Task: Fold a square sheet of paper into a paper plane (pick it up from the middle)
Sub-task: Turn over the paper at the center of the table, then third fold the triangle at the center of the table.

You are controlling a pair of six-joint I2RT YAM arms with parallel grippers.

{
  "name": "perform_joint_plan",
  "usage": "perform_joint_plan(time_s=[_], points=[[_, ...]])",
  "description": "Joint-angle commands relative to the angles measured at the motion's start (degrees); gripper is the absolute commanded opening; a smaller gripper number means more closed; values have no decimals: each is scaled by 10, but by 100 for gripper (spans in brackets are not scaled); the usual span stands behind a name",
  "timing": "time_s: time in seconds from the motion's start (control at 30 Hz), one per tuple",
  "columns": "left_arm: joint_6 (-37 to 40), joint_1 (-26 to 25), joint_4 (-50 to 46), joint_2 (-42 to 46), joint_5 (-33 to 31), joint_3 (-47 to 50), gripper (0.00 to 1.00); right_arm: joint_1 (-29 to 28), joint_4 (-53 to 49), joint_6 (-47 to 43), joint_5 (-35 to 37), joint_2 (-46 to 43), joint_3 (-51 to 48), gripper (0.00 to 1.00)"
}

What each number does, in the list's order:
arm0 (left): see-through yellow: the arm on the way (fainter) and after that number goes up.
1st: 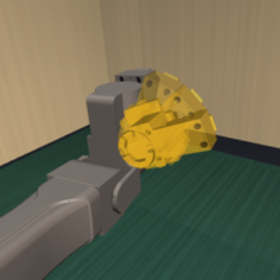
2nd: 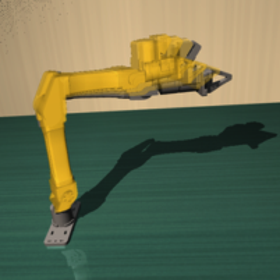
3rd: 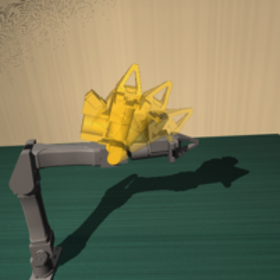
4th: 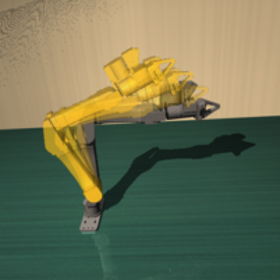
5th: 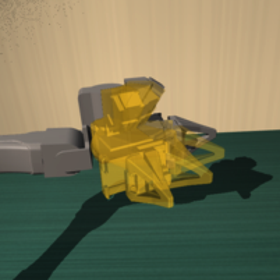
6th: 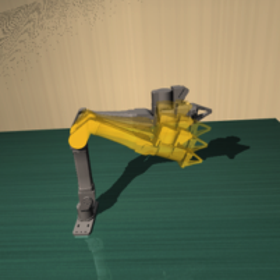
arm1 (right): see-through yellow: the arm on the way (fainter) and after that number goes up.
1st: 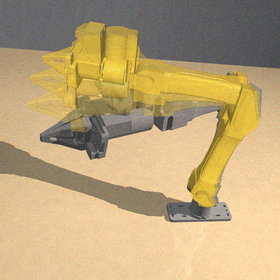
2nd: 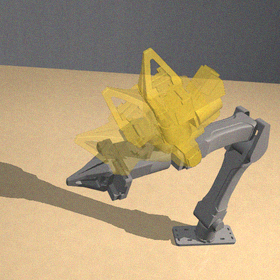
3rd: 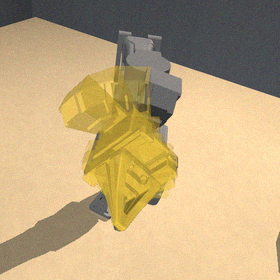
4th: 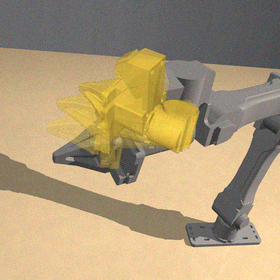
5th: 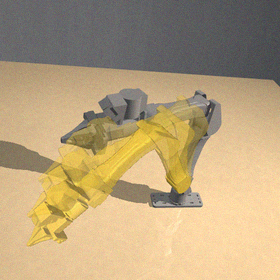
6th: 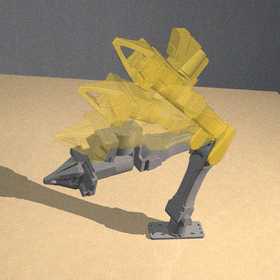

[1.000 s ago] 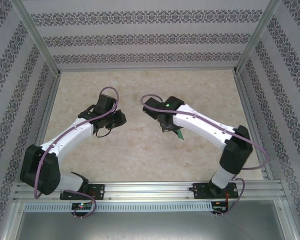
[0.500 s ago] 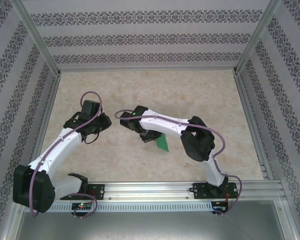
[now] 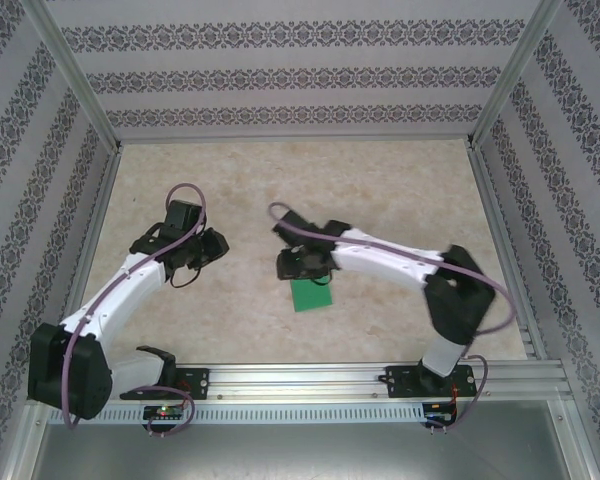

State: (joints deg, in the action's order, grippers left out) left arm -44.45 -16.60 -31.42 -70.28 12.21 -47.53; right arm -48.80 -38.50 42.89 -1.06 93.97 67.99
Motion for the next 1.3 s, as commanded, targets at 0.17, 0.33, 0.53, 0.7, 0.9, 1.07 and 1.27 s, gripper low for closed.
perform_joint_plan(time_s=[0.17,0.33,0.53,0.7,0.9,1.07,1.27], points=[[-5,-123,66,-155,73,-90,23,167,310,61,-135,-150,-274,57],[-10,-170,79,-229,82,-127,23,197,344,36,-187,-112,-288,56],[-19,-176,107,-284,109,-139,24,197,381,16,-242,-24,-255,56],[-17,-176,100,-297,106,-153,23,195,378,-9,-271,39,-222,55],[-18,-177,97,-297,102,-149,22,193,385,-23,-293,62,-207,54],[-16,-176,94,-288,100,-140,22,194,381,-30,-299,75,-203,52],[-15,-176,95,-289,99,-134,22,196,398,-26,-315,74,-208,49]])
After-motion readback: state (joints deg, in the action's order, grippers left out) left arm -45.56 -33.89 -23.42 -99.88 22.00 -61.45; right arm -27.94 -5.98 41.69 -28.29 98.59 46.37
